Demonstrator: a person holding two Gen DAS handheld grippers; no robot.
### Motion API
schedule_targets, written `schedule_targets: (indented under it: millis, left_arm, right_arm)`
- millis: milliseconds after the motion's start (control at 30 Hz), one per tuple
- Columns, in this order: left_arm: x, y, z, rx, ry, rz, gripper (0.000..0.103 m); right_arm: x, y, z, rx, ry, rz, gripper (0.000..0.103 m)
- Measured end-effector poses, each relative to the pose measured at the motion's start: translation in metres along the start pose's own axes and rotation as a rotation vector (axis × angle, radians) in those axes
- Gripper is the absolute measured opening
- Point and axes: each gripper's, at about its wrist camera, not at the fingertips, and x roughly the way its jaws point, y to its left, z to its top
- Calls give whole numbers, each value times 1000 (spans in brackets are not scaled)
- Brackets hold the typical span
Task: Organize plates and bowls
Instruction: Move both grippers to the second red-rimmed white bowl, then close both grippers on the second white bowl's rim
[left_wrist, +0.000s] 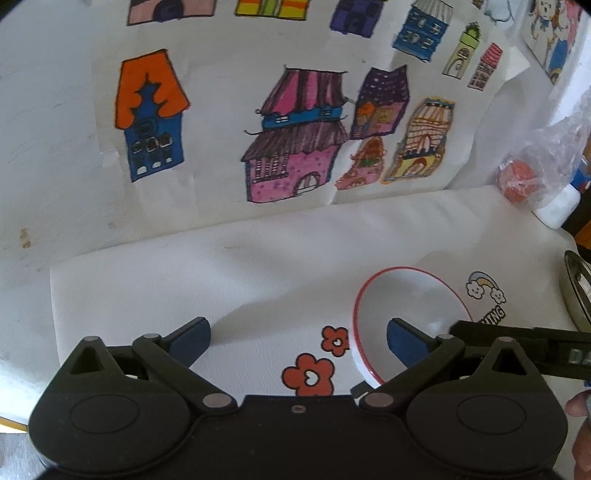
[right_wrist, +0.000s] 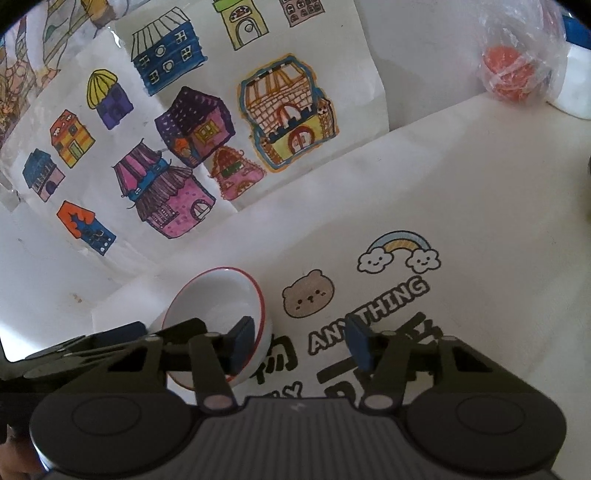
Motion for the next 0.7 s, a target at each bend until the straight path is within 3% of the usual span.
schedule_targets:
  millis: [167, 300, 400, 467, 700]
  left_arm:
    - [-2, -5, -1, 34, 4, -20, 87]
    - [-3, -8, -1, 40, 2, -35, 78]
    - [-3, -9, -1, 44, 0, -49, 65]
    - [-3, -10, -1, 51, 2, -63, 51]
    - [-3, -4, 1, 9, 19, -105, 36]
  right_arm:
    - [1, 4, -1, -2, 11, 16, 49]
    - [2, 5, -2, 6, 13, 24, 49]
    - [3, 3, -3, 35, 15, 43, 40]
    - [4, 2, -4, 45, 18, 48, 37]
    - [2, 4, -7, 61, 24, 65, 25]
